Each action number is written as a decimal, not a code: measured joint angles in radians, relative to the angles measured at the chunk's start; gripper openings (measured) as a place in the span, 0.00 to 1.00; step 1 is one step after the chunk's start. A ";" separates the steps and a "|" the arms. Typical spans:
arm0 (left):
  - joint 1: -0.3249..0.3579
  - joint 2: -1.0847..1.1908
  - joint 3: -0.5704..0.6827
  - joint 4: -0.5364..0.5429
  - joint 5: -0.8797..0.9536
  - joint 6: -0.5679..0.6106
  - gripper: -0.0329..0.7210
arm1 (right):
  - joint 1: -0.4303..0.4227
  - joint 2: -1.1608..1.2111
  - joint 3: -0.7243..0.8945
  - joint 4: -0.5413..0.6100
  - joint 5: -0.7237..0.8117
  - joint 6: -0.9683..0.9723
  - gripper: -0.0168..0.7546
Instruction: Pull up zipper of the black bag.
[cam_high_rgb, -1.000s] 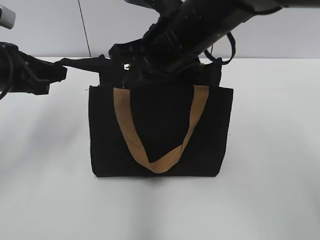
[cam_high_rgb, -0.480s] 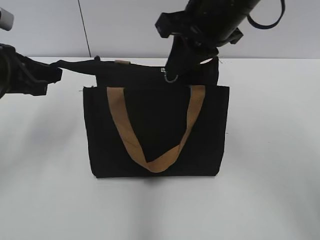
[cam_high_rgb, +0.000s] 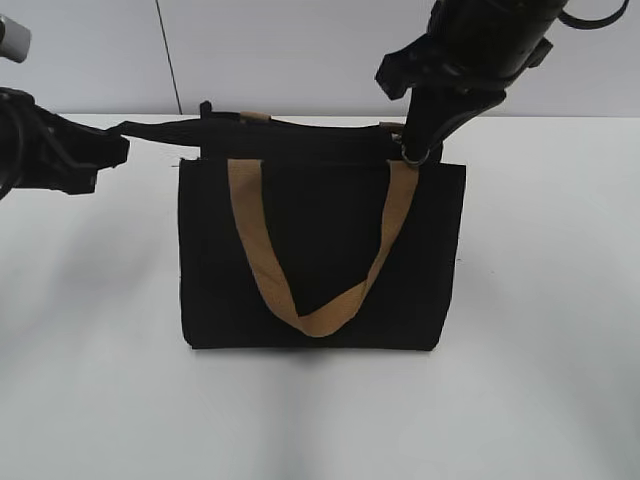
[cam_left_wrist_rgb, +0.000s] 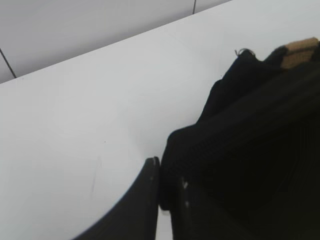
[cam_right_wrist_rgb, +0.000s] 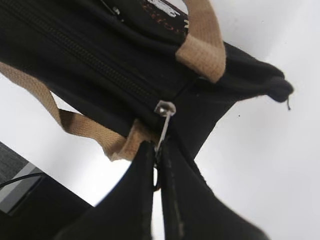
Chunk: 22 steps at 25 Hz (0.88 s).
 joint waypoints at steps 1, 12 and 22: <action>0.000 0.000 0.000 0.001 -0.001 0.000 0.08 | 0.000 -0.001 0.000 0.000 0.000 0.001 0.01; 0.002 -0.004 0.000 0.013 0.059 -0.090 0.78 | 0.001 -0.016 -0.045 0.096 0.025 -0.117 0.79; -0.350 -0.156 0.001 -0.071 0.618 -0.183 0.71 | 0.145 -0.195 -0.050 -0.236 0.027 -0.003 0.75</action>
